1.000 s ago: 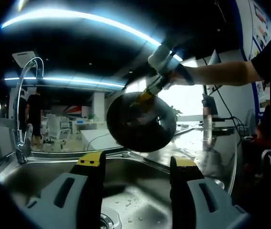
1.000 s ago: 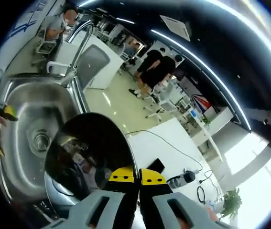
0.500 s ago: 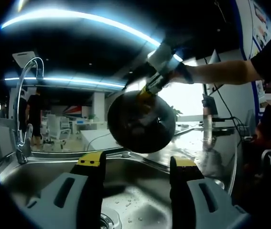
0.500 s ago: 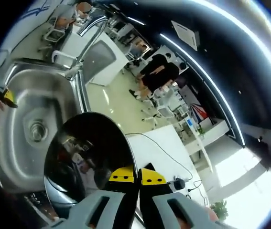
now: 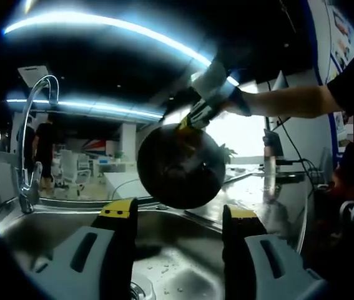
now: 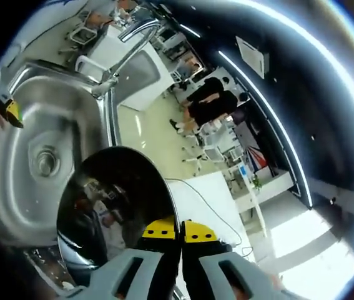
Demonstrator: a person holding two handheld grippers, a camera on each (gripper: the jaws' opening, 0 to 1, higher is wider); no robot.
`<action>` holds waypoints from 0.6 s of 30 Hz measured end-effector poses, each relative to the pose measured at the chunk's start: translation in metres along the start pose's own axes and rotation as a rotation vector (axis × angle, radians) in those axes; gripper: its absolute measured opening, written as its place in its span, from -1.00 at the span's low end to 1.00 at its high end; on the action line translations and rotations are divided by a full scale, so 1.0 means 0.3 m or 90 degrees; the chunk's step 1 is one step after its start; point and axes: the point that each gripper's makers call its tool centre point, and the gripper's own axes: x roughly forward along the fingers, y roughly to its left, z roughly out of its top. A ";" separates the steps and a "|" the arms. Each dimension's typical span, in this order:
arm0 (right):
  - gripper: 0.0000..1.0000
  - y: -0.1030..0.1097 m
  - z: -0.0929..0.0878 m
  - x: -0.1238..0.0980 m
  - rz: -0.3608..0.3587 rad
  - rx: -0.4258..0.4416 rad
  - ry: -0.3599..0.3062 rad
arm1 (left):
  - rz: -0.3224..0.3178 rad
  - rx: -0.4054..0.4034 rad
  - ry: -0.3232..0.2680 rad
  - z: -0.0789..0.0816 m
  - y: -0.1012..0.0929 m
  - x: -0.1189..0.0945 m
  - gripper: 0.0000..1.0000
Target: Pick up bowl with dirty water move over sink pour dirty water into sink return bowl to place
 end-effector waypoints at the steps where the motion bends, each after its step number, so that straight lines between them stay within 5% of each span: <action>1: -1.00 0.000 0.006 0.003 0.000 -0.002 -0.002 | -0.001 0.001 0.001 -0.001 -0.001 0.002 0.08; 18: -1.00 0.007 0.039 0.007 -0.034 -0.084 -0.019 | -0.001 0.003 0.004 -0.004 0.003 0.005 0.07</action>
